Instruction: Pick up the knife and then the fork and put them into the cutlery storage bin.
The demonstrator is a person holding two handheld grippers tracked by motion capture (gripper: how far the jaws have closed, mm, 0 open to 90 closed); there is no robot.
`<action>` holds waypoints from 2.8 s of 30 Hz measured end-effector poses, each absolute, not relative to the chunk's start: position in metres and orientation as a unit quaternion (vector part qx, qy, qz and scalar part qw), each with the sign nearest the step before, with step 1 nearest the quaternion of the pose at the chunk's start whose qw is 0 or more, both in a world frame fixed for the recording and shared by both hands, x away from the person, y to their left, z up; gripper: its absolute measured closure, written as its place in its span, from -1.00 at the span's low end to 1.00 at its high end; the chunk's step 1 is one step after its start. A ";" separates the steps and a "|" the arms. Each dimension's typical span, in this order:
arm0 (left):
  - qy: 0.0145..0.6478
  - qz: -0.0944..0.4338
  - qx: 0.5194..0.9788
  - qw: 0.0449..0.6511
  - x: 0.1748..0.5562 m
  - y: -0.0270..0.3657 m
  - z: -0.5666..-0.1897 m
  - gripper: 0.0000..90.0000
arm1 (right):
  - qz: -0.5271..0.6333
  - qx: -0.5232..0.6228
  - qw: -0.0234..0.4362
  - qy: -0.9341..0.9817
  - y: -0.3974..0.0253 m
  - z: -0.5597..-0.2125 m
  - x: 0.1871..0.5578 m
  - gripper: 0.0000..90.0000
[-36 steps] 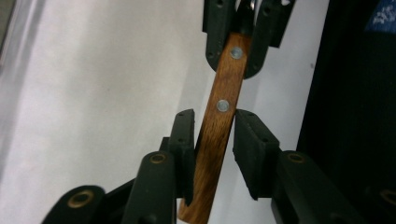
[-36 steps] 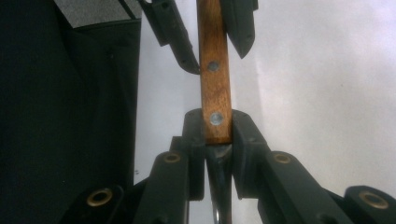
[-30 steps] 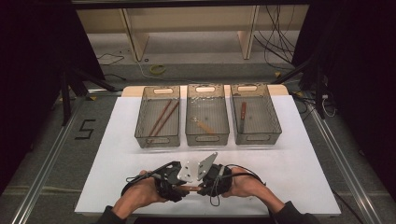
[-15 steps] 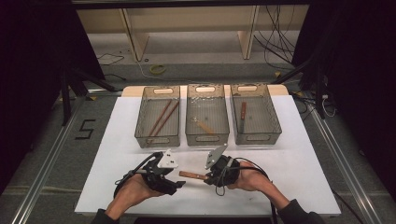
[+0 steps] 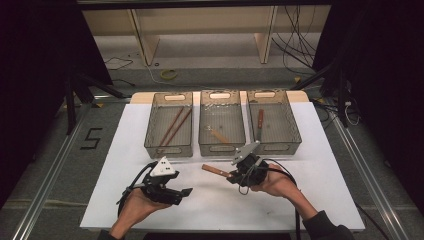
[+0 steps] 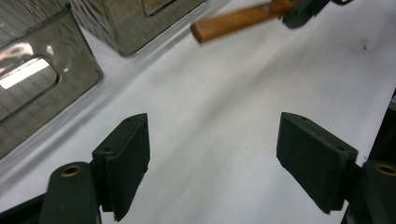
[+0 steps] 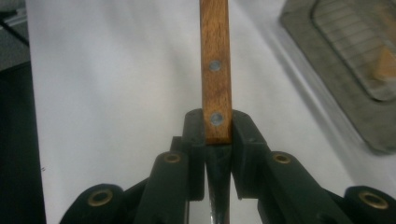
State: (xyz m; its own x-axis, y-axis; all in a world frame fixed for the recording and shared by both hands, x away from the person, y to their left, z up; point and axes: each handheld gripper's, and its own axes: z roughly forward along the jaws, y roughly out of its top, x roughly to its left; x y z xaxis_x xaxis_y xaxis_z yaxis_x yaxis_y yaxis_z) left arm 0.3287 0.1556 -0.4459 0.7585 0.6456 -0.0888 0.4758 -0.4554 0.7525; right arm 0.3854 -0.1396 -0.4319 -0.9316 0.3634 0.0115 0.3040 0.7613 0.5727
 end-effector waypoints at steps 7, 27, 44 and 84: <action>0.348 0.104 0.833 0.417 0.329 0.164 -0.451 -0.49 | 0.312 0.217 0.062 0.923 -0.155 -0.420 0.398 0.74; 0.361 0.107 0.823 0.425 0.326 0.175 -0.460 -0.53 | 0.336 0.311 0.107 0.882 -0.192 -0.380 0.449 0.74; 0.368 0.110 0.815 0.435 0.324 0.183 -0.462 -0.53 | 0.333 0.391 0.140 0.847 -0.222 -0.370 0.497 0.74; 0.372 0.115 0.809 0.440 0.323 0.186 -0.464 -0.53 | 0.296 0.499 0.151 0.800 -0.243 -0.395 0.553 0.73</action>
State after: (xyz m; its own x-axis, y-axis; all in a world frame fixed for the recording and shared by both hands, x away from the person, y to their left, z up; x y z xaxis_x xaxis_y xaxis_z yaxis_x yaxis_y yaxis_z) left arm 0.3226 0.1863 -0.4638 0.6972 0.7029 -0.1409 0.5008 -0.3369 0.7973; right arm 0.5530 -0.2433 -0.3948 -0.4559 0.8884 0.0534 0.7090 0.3262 0.6252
